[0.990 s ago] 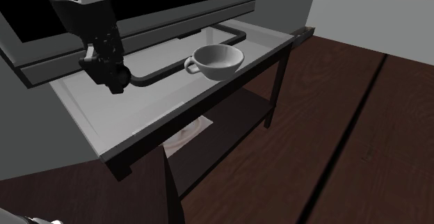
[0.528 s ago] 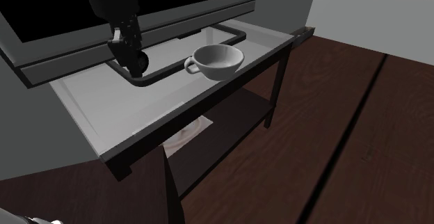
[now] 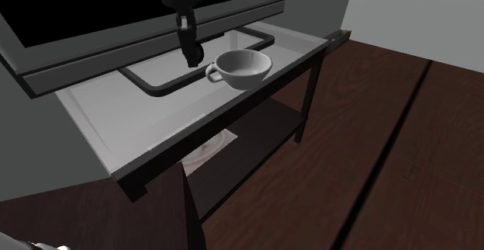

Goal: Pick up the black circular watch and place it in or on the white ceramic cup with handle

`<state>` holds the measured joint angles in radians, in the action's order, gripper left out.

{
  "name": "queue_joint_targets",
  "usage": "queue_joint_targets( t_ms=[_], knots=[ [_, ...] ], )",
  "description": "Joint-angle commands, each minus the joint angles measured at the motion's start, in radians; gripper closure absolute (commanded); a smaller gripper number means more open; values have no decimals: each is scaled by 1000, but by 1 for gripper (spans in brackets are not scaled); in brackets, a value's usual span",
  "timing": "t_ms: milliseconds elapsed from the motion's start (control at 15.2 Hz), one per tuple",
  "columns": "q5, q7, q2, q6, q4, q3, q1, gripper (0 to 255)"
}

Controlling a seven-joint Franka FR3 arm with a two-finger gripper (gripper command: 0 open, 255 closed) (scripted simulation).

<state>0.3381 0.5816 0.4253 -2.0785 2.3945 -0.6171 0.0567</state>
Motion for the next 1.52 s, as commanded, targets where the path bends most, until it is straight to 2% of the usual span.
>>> queue_joint_targets(
  t_ms=[0, 198, 396, 528, 792, 1452],
  knots=[
    [-51, 42, -104, -17, -89, -40, -37, 255],
    [-145, 113, -250, -30, -209, -91, -76, 255],
    [-264, 198, -405, -25, -341, -129, -92, 255],
    [-350, 256, -512, -9, -437, -139, -81, 255],
    [-490, 340, -700, 46, -632, -121, -15, 255],
    [-533, 364, -750, -72, -553, -100, -1, 255]
  ],
)
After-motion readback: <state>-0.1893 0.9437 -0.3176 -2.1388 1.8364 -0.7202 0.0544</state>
